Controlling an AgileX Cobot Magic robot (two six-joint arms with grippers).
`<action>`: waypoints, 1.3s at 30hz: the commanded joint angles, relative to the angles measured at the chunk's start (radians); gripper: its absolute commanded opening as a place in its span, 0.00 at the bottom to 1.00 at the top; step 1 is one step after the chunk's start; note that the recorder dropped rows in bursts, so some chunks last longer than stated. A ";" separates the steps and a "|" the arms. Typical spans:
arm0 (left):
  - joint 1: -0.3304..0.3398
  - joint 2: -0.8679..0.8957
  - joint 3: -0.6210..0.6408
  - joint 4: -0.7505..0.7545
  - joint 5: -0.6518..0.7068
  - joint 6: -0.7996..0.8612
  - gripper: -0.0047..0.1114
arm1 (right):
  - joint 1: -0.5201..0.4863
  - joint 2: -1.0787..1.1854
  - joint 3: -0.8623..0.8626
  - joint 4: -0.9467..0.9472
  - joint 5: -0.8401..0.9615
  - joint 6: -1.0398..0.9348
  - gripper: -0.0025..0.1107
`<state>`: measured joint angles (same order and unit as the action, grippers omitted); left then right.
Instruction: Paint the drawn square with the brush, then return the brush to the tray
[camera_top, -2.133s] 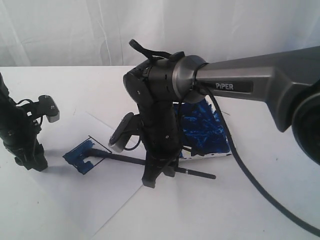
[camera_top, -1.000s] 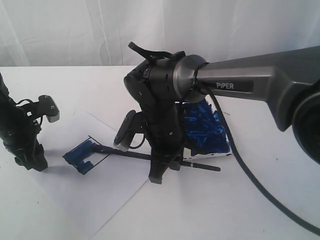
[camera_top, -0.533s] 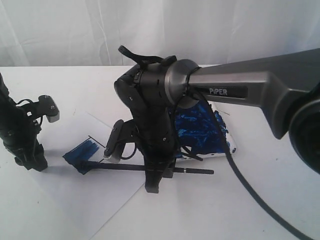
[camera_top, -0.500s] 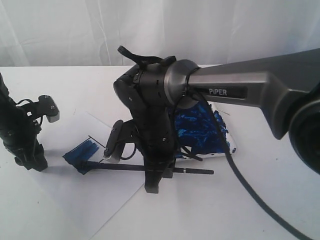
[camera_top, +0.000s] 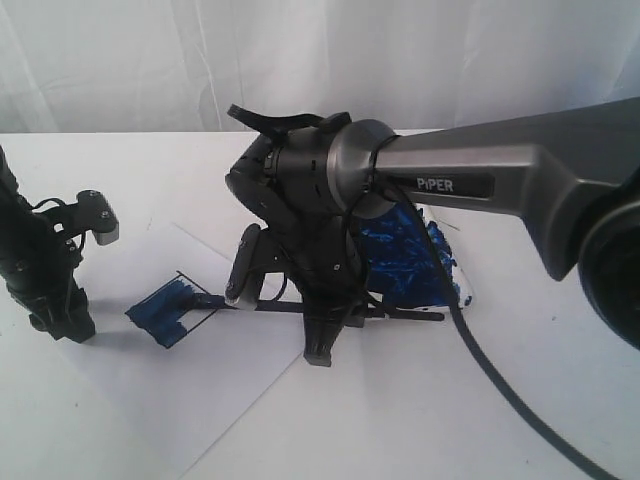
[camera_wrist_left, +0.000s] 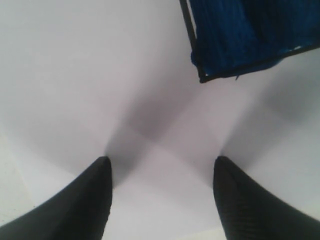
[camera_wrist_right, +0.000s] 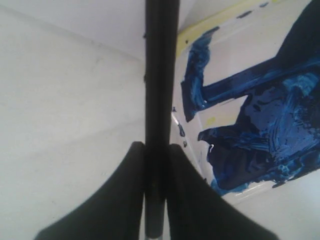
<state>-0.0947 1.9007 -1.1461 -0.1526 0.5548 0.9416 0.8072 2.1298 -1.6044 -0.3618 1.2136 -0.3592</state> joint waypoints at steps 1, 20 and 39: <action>0.002 0.032 0.018 0.003 0.022 -0.007 0.59 | -0.001 -0.014 0.001 -0.066 0.007 0.009 0.02; 0.002 0.032 0.018 0.003 0.022 -0.007 0.59 | 0.006 -0.066 0.034 0.050 0.007 -0.090 0.02; 0.002 0.032 0.018 -0.002 0.022 -0.007 0.59 | 0.040 -0.065 0.082 -0.006 0.007 -0.040 0.02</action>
<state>-0.0947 1.9007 -1.1461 -0.1526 0.5548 0.9416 0.8301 2.0732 -1.5276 -0.3985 1.2175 -0.3394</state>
